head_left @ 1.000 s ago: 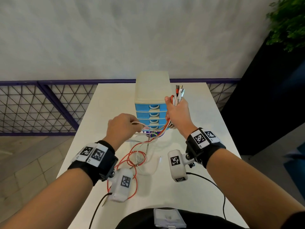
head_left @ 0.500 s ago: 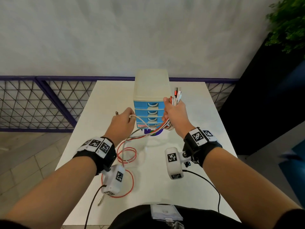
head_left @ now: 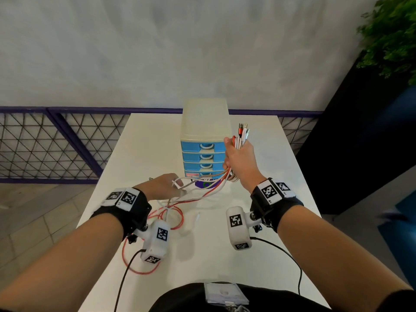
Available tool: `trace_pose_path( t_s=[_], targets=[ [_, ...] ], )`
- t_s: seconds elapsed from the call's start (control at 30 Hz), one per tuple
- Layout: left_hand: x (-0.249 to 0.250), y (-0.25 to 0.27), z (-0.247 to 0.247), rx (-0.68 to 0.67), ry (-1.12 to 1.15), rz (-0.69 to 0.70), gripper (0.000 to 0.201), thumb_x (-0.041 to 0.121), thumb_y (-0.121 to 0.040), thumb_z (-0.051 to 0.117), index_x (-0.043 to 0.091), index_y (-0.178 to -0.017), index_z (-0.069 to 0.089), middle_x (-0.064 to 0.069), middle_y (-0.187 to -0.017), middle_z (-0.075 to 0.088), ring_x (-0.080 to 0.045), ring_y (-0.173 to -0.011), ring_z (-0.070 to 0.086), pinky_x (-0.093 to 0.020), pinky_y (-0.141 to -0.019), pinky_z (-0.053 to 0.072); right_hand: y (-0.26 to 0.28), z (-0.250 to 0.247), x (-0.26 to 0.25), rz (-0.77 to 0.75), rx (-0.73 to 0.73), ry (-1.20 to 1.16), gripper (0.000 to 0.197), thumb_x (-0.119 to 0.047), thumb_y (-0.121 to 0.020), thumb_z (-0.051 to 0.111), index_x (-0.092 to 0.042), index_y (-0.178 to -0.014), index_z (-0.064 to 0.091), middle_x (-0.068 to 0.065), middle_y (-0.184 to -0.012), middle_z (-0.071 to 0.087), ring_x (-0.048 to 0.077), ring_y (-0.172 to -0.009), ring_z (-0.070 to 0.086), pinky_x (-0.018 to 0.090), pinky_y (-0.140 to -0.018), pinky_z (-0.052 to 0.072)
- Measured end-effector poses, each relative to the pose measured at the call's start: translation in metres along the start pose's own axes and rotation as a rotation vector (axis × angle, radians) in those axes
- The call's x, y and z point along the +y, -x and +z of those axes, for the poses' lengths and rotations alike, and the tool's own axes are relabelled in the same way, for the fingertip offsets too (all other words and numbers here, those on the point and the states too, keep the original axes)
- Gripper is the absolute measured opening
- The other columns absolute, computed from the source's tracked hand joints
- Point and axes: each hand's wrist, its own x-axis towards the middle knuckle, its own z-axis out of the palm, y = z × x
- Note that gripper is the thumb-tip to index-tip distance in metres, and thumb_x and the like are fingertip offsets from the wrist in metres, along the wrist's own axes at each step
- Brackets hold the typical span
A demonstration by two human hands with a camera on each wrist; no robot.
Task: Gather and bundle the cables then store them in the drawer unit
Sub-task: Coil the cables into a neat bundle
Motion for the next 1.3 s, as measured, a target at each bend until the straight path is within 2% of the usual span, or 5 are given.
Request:
trace_pose_path(
  t_s=[0.23,0.33,0.4,0.83,1.3],
  targets=[
    [0.072,0.024,0.033,0.193,-0.524,0.33,0.066,0.065,-0.084,0.045,0.032,-0.139,0.03,0.003,-0.145,0.038,-0.017,-0.142,0.022,-0.065,-0.105,-0.017,0.006,0.018,-0.004,-0.028,-0.034,-0.015,0.02,-0.026,-0.097,0.055,-0.014,-0.08,0.051,-0.004,-0.052,0.047,0.008,-0.035,0.048,0.028,-0.049,0.046],
    [0.071,0.019,0.036,0.265,-0.2,0.459,0.03,0.046,-0.091,0.051,0.019,-0.105,0.054,0.004,-0.098,0.066,-0.015,-0.103,0.06,-0.055,-0.11,0.026,0.005,0.015,-0.006,0.0,-0.034,-0.099,0.023,-0.027,-0.096,0.055,-0.013,-0.08,0.047,0.002,-0.048,0.045,0.019,-0.04,0.049,0.037,-0.056,0.05],
    [0.063,0.016,0.031,0.154,-0.014,0.482,0.03,0.042,-0.091,0.056,0.013,-0.1,0.06,-0.004,-0.085,0.069,-0.017,-0.073,0.065,-0.04,-0.078,0.053,0.005,0.009,-0.003,0.02,-0.034,-0.157,0.021,-0.029,-0.097,0.054,-0.012,-0.086,0.048,0.002,-0.047,0.045,0.021,-0.042,0.05,0.038,-0.058,0.051],
    [0.047,0.029,0.017,-0.403,0.552,0.187,0.058,0.055,-0.097,0.017,0.018,-0.064,0.046,0.004,-0.051,0.031,-0.013,-0.047,0.027,-0.028,-0.074,0.044,0.005,-0.003,-0.004,-0.038,0.094,-0.354,0.016,-0.018,-0.099,0.051,-0.012,-0.085,0.045,0.005,-0.055,0.036,0.016,-0.044,0.038,0.027,-0.045,0.045],
    [0.065,0.027,0.004,0.171,-0.272,0.457,0.047,0.044,-0.099,0.033,0.025,-0.057,0.04,0.008,-0.058,0.044,-0.008,-0.056,0.041,-0.025,-0.058,0.033,0.001,-0.019,0.005,0.218,-0.443,-0.161,0.03,-0.023,-0.097,0.057,-0.013,-0.07,0.048,0.001,-0.053,0.042,0.013,-0.043,0.048,0.031,-0.051,0.049]
  ],
)
